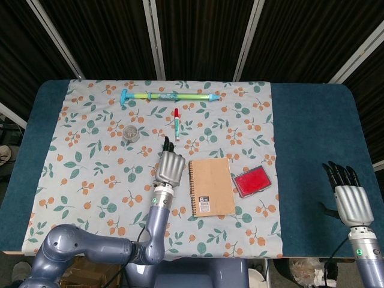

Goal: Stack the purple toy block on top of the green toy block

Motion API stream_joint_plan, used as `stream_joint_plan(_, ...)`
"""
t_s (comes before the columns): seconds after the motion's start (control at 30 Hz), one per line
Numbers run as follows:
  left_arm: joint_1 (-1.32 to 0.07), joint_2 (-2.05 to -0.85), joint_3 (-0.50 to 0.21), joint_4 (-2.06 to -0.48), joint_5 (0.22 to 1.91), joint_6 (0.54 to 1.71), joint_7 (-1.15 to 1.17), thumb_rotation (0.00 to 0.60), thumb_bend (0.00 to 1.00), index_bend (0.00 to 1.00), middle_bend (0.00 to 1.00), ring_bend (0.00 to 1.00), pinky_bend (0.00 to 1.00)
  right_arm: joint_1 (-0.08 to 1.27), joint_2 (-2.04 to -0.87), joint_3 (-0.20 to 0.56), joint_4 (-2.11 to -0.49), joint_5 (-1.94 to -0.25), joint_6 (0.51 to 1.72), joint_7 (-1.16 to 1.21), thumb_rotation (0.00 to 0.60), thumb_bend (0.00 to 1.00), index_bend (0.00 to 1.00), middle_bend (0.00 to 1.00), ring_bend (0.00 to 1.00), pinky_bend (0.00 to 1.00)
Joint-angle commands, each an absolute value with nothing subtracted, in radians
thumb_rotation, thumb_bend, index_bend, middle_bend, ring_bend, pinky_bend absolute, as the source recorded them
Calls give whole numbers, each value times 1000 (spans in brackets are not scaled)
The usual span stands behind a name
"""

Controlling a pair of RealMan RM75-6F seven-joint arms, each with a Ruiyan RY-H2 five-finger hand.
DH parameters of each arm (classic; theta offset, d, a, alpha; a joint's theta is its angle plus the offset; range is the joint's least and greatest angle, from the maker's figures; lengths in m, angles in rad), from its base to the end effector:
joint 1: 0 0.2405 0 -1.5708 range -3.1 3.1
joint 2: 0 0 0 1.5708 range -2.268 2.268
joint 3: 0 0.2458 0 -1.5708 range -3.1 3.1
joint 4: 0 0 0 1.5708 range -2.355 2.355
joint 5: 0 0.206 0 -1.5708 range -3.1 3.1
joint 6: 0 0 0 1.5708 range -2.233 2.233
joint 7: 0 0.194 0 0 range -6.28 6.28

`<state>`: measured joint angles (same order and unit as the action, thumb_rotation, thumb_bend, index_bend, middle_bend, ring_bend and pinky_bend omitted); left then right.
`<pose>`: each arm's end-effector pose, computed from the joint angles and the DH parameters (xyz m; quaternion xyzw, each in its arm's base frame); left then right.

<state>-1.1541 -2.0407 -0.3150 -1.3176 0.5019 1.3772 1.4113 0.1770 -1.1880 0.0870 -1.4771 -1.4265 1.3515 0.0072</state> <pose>-0.0059 0.3768 -0.1105 -0.7664 -0.1858 -0.1769 0.5889 -0.3174 -0.2680 0.1402 0.6107 -0.3901 0.3608 0.5870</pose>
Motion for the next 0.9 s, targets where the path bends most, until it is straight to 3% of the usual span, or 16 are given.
stream_joint_plan(0.03,-1149,-2042,-310,-1310,503,1372,1411,600,343,589,536,155,0,177,-1189,87,-1477,-1426,1352,7,600,223,19,63,88,0)
stream_joint_plan(0.9,-1101,-2073,-282,-1212,520,1323,1411,600,334,549,510,155,0,184,-1194,86,-1473,-1417,1333,-8,600,223,19,64,89,0)
